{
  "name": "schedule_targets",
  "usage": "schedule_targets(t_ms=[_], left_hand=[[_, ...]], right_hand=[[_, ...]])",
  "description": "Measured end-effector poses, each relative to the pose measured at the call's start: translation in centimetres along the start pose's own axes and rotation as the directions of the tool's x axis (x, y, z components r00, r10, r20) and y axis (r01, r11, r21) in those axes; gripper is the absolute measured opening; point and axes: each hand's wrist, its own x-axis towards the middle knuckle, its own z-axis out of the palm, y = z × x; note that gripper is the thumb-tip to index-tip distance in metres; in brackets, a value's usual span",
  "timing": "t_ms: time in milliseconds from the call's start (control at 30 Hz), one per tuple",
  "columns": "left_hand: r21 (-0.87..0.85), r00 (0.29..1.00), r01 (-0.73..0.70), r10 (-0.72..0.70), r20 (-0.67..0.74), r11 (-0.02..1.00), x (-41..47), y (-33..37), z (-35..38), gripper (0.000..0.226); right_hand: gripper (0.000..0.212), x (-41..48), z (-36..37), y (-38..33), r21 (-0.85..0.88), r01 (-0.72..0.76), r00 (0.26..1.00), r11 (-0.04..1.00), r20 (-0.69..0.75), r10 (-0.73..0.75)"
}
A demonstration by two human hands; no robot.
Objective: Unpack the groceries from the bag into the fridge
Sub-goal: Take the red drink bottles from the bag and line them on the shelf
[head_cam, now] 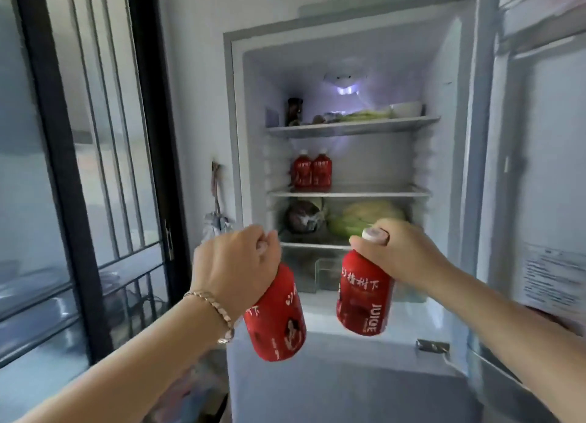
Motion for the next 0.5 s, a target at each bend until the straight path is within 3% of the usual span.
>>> schedule_targets(t_ms=[200,333,500], left_hand=[[-0.098,0.986,0.026,-0.042,-0.162,0.995,11.7,2.0,6.5,0.046],[-0.191,0.963,0.053,-0.101,-0.248,0.98,18.3,1.6,10.0,0.044],[-0.27,0.963,0.057,-0.124,-0.238,0.961,24.5,0.4,14.5,0.045]], right_hand=[[0.032,13.4,-0.6,3.1,0.05,-0.033,0.941,0.998,-0.334,0.048],[0.026,19.9,0.2,4.3,0.092,0.052,0.844,0.994,-0.536,0.006],[0.029,26.7,1.4,6.0,-0.057,0.043,0.826,0.997,-0.56,-0.067]])
